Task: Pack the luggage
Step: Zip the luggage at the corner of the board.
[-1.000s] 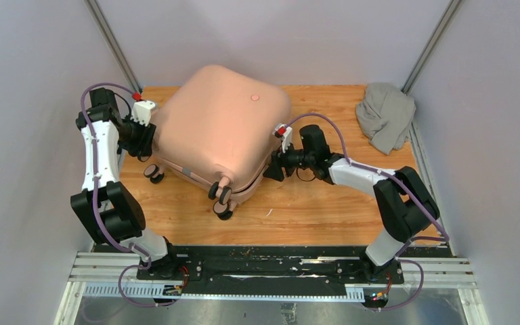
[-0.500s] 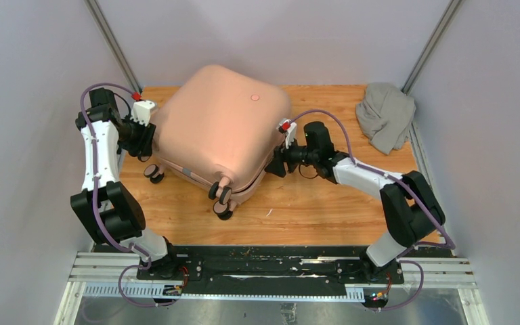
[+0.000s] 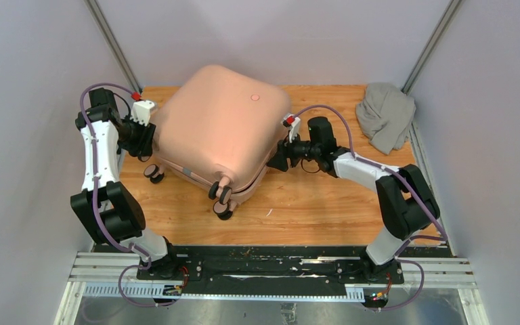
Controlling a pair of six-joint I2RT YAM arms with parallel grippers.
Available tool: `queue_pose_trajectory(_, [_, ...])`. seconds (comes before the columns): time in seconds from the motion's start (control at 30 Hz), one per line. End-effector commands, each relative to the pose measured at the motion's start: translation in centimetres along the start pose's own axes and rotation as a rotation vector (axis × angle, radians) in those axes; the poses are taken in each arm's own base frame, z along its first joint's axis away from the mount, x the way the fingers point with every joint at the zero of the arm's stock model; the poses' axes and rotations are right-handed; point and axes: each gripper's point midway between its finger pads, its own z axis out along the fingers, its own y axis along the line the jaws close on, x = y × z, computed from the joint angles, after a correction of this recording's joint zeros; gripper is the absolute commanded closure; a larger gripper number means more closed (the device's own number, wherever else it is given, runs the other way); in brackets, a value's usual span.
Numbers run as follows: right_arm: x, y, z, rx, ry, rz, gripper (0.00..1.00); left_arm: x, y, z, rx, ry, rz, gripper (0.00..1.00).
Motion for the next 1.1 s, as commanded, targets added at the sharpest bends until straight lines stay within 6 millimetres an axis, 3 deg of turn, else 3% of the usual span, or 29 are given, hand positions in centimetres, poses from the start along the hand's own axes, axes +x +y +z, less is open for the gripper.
queue_pose_trajectory(0.0, [-0.2,0.4,0.7,-0.064,-0.009,0.029,0.41,-4.4,1.4,-3.1,-0.085,-0.173,0.021,1.00])
queue_pose_trajectory(0.63, [1.8,3.9,1.3,-0.190,0.007,0.029,0.51,-4.5,1.4,-3.3,-0.092,-0.177,0.014,1.00])
queue_pose_trajectory(1.07, [2.0,3.8,1.3,-0.179,-0.002,0.034,0.52,-4.7,1.3,-3.8,-0.101,-0.186,0.013,1.00])
